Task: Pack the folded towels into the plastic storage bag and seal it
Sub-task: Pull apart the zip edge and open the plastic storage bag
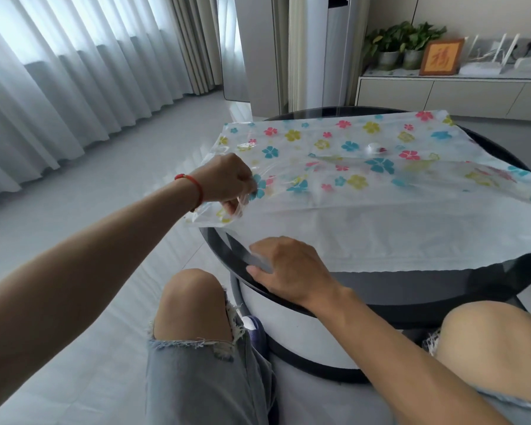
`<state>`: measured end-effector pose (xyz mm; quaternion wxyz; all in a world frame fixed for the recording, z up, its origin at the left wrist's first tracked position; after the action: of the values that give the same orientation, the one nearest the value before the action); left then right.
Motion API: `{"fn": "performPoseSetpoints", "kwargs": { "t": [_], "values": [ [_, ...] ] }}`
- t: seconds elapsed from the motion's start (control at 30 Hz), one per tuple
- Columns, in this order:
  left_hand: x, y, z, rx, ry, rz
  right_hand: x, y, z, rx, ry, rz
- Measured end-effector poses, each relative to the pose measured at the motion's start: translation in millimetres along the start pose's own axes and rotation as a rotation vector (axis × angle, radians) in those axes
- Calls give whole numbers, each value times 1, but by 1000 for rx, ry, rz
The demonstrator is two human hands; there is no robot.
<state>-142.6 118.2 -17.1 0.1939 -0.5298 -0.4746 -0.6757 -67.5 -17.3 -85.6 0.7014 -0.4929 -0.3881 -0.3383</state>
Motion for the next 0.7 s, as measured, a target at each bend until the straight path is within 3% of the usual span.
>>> {"fn": "performPoseSetpoints", "kwargs": {
  "t": [0.1, 0.2, 0.43, 0.6, 0.7],
  "values": [
    [-7, 6, -4, -34, 2, 67, 19, -5, 6, -99, 189, 221],
    [-4, 8, -7, -41, 42, 52, 17, -25, 4, -17, 312, 264],
    [13, 16, -4, -21, 135, -169, -26, -34, -4, 72, 174, 130],
    [28, 24, -6, -50, 267, -4, -22, -27, 3, 56, 80, 164],
    [31, 32, -8, -106, 328, 168, 8, 15, 1, -136, 133, 326]
  ]
}}
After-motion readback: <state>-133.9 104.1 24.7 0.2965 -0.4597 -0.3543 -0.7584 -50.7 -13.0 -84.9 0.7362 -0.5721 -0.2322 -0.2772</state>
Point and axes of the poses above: each hand's wrist, its own z-axis towards the middle knuckle, its own x-axis out of the back of the hand, y = z × x, the point moved 10 cm from there along z, towards the middle knuckle, and after that the axes turned 10 degrees about -x, right-handed, at the moved point
